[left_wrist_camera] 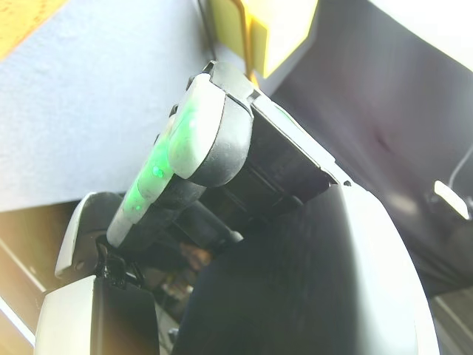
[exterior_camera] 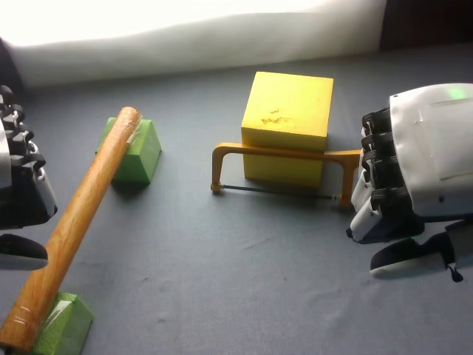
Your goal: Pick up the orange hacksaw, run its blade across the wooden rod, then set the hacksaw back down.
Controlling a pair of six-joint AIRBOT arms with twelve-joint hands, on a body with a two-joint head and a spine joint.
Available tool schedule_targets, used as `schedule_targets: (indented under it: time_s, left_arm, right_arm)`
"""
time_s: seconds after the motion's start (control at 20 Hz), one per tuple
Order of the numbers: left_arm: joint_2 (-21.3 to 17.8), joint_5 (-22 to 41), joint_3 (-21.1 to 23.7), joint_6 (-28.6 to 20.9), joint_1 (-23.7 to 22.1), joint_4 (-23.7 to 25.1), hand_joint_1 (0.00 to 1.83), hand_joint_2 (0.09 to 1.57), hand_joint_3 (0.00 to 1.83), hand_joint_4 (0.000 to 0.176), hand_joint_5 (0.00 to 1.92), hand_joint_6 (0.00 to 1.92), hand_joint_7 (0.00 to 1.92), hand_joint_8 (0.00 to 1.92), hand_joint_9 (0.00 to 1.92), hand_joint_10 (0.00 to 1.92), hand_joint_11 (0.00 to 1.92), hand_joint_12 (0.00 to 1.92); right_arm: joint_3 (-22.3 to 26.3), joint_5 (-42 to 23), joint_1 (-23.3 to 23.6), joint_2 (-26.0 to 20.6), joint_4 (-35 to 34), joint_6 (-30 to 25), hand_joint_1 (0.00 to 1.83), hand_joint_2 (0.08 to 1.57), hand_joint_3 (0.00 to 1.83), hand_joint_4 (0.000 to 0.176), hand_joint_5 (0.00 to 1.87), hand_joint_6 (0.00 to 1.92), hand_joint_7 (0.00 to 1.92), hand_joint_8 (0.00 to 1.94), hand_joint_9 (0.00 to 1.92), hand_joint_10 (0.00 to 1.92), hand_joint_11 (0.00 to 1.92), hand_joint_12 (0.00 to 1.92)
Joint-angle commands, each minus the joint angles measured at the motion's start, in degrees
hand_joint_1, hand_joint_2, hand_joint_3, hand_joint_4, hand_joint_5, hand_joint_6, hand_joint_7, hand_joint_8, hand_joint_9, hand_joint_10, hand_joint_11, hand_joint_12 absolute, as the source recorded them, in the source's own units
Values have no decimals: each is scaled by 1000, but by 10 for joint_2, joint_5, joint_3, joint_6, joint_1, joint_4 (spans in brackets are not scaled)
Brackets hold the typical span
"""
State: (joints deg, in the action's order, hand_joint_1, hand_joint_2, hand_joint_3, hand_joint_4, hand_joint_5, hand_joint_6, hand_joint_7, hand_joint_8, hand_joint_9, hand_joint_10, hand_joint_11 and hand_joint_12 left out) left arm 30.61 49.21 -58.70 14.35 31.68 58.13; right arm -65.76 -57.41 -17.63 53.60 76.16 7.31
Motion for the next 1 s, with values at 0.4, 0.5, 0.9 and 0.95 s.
schedule_targets:
  time_s: [0.4,0.5,0.9,0.95]
  left_arm:
    - [-6,15,3,1,0,-33,0,1125,0,0,87,2,75,0,46,2,0,187]
    - [-7,3,-1,-7,0,-16,0,1126,0,0,87,1,69,0,46,2,0,194]
    - [-72,-118,65,-34,22,-44,0,1101,0,0,75,0,66,0,58,2,0,283]
    - [-82,-114,74,-38,29,-44,0,1110,2,0,76,0,76,3,64,3,0,295]
  right_arm:
    - [14,27,7,-18,-57,-149,11,1037,0,0,7,1,49,1,95,5,0,495]
    - [12,71,-4,-38,-156,-219,11,1043,2,0,15,2,53,1,95,3,0,486]
    - [-57,131,-46,-61,-185,-507,0,1059,3,0,81,8,104,6,122,7,0,564]
    - [-70,125,-55,-61,-185,-530,0,1061,2,0,87,6,109,4,120,4,0,562]
